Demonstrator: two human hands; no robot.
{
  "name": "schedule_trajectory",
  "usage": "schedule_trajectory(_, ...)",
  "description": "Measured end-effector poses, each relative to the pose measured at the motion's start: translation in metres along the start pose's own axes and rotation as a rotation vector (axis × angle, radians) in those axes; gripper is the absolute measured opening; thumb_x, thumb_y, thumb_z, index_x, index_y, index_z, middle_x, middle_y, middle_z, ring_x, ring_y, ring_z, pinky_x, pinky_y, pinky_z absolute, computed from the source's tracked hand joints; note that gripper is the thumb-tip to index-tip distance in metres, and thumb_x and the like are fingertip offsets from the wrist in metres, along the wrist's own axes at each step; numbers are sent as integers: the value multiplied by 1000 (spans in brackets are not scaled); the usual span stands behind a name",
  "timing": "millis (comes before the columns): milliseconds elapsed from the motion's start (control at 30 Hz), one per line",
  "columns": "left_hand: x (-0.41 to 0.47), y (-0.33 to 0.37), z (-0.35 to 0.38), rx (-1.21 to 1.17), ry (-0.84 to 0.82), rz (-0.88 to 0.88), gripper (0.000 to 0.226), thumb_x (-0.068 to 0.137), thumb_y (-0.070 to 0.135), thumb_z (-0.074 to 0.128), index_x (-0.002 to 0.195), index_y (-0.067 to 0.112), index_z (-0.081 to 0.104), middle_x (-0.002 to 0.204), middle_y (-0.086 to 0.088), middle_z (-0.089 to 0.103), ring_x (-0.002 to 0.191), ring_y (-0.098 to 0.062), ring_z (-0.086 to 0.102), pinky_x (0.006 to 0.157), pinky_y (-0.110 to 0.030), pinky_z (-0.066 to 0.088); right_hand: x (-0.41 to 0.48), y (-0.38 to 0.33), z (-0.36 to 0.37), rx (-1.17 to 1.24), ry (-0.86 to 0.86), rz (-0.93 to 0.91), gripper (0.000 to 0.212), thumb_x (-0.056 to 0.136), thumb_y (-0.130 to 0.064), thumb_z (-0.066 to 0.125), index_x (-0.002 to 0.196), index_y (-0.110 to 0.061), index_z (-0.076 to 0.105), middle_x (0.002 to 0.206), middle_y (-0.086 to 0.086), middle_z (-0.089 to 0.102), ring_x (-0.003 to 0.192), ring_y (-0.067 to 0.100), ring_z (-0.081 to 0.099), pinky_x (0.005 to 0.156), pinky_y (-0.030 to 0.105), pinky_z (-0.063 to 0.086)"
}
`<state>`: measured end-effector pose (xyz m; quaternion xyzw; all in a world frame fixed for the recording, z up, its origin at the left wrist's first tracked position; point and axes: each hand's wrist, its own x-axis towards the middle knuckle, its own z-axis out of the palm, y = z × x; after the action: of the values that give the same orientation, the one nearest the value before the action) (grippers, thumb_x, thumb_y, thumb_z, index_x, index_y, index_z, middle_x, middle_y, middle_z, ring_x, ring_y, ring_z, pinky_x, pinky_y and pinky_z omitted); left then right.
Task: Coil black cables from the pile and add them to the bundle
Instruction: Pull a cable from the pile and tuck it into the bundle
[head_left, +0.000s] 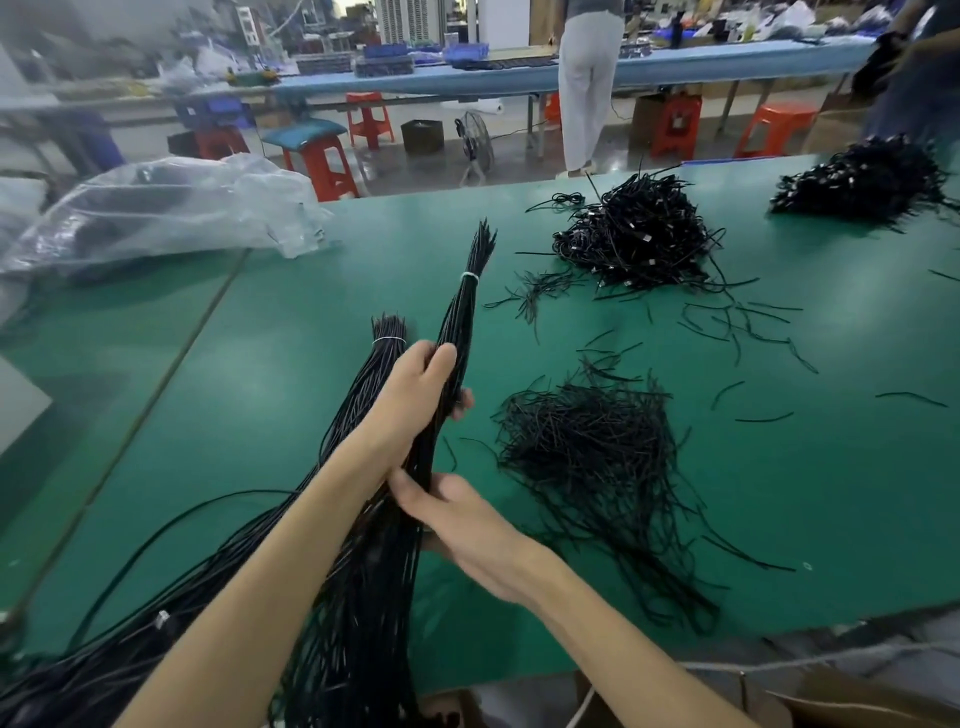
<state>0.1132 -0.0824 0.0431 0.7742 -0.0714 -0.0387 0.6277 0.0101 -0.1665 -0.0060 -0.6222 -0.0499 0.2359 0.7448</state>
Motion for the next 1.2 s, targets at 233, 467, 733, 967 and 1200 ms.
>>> schedule_trajectory(233,-13,-75,-24,-164,-275,-478,56,104,57,44,129,11,65,132,-11,68,125,-22,64,109,-39,46,30,6,-4,53,351,58,35,106,-47,46,104,-19,67,121,-4,68,116,13,60,106,35,43)
schedule_trajectory(467,-36,-117,-20,-318,-175,-494,49,108,46,43,121,8,71,117,-10,76,106,-15,73,75,-22,59,62,9,-18,-282,407,241,62,108,-52,33,129,0,59,120,13,65,112,28,61,103,42,46)
schedule_trajectory(733,-37,-121,-20,-266,-217,-328,64,93,66,62,104,5,78,99,-23,75,88,-26,71,76,-28,58,51,-12,-55,-797,221,163,61,107,-52,37,99,3,62,67,9,68,50,19,70,67,33,58)
schedule_trajectory(967,-39,-120,-21,-338,-202,-327,48,93,42,72,108,-4,74,100,-24,74,87,-28,68,78,-34,58,59,-6,-61,-719,450,126,35,107,-37,46,94,-7,58,82,8,68,49,17,62,67,36,56)
schedule_trajectory(1200,-44,-109,-14,-294,-122,-331,33,96,33,70,95,0,77,77,-13,71,62,-18,64,56,-26,52,71,4,-58,-224,492,155,26,97,-30,70,86,-6,65,73,10,62,60,20,49,53,27,38)
